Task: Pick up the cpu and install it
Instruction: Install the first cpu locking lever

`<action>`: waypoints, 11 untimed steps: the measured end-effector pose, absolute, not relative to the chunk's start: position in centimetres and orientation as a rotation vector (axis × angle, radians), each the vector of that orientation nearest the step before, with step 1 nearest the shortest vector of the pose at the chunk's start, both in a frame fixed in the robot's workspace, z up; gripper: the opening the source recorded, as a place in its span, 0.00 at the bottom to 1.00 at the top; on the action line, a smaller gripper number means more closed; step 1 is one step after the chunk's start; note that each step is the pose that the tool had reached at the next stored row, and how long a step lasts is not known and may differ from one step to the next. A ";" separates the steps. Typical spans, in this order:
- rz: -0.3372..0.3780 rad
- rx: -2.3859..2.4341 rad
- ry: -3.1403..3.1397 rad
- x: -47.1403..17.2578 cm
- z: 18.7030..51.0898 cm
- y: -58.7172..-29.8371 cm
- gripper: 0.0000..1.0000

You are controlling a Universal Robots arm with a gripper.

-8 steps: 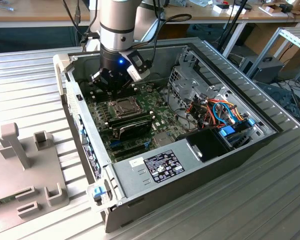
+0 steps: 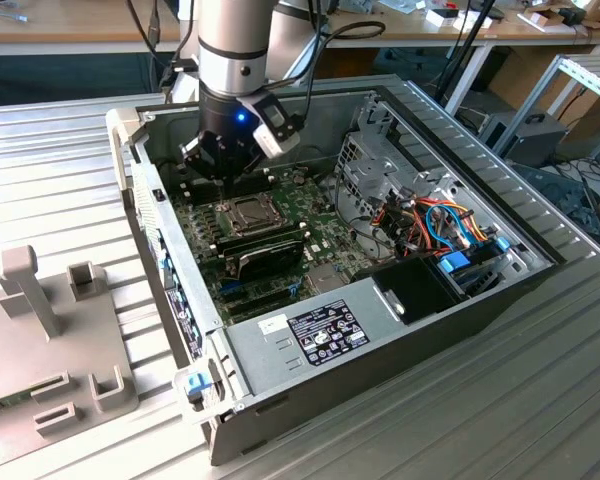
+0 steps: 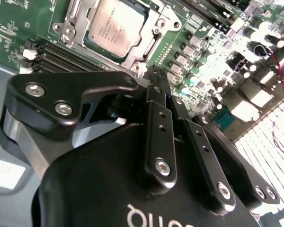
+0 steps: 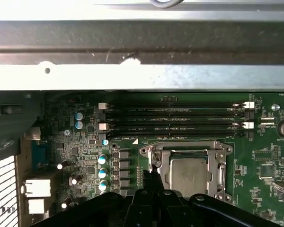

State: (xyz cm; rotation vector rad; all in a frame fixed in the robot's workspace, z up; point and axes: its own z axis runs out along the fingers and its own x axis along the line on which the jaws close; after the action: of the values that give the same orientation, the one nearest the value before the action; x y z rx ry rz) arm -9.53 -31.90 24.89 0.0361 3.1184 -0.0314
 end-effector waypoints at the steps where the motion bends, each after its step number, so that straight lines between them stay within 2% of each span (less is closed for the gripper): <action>1: -0.031 0.036 3.118 -9.5 25.2 -31.9 0.11; 11: -0.031 0.036 3.117 -9.6 26.3 -31.9 0.11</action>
State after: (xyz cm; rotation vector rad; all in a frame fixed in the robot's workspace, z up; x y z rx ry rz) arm -9.58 -31.90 26.34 0.0363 3.1170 -0.0314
